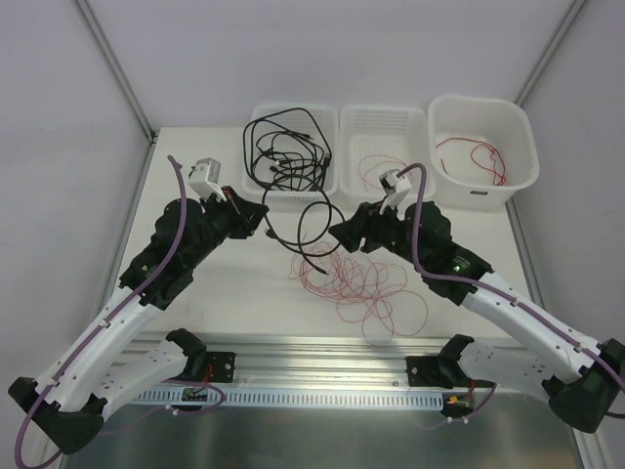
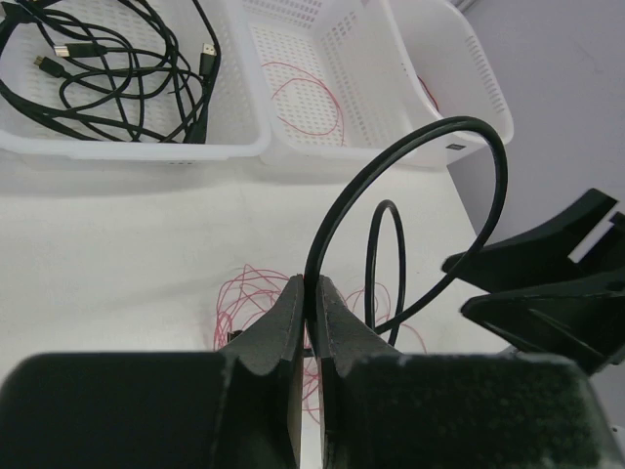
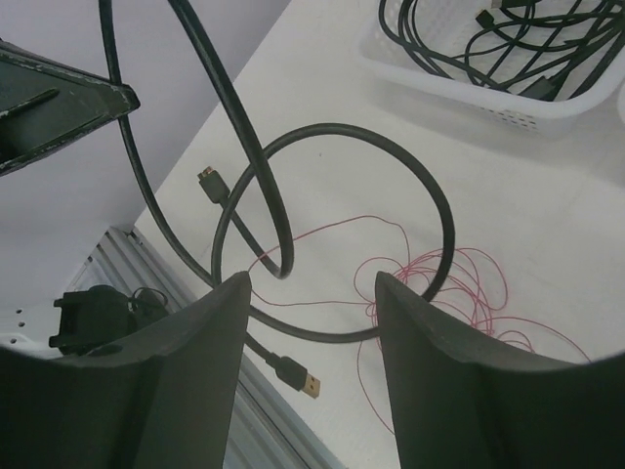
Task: Untangle the cables
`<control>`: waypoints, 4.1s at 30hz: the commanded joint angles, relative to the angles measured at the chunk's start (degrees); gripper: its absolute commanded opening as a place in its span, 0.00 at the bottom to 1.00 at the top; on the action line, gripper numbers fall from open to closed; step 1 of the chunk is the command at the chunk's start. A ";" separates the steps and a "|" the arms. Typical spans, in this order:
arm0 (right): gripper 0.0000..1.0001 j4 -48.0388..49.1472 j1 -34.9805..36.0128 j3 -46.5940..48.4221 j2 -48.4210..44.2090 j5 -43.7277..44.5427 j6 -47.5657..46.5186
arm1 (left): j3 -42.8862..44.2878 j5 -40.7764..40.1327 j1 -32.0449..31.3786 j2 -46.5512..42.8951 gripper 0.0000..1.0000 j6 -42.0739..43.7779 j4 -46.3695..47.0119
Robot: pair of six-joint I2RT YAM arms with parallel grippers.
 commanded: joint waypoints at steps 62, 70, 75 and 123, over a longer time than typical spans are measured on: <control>0.01 -42.26 1.66 36.43 6.39 6.08 -12.25 | -35.32 1.69 -23.53 16.35 0.79 42.62 70.45; 0.01 -41.29 1.57 35.38 5.77 5.90 -12.25 | -33.04 2.56 -24.49 20.31 0.53 42.89 74.06; 0.01 -41.03 1.66 34.50 5.42 7.13 -10.76 | -32.51 3.61 -24.84 20.58 0.15 40.60 74.94; 0.01 -23.81 -3.79 25.97 5.86 -3.23 -12.25 | -8.61 10.91 -13.42 6.16 0.79 4.83 23.09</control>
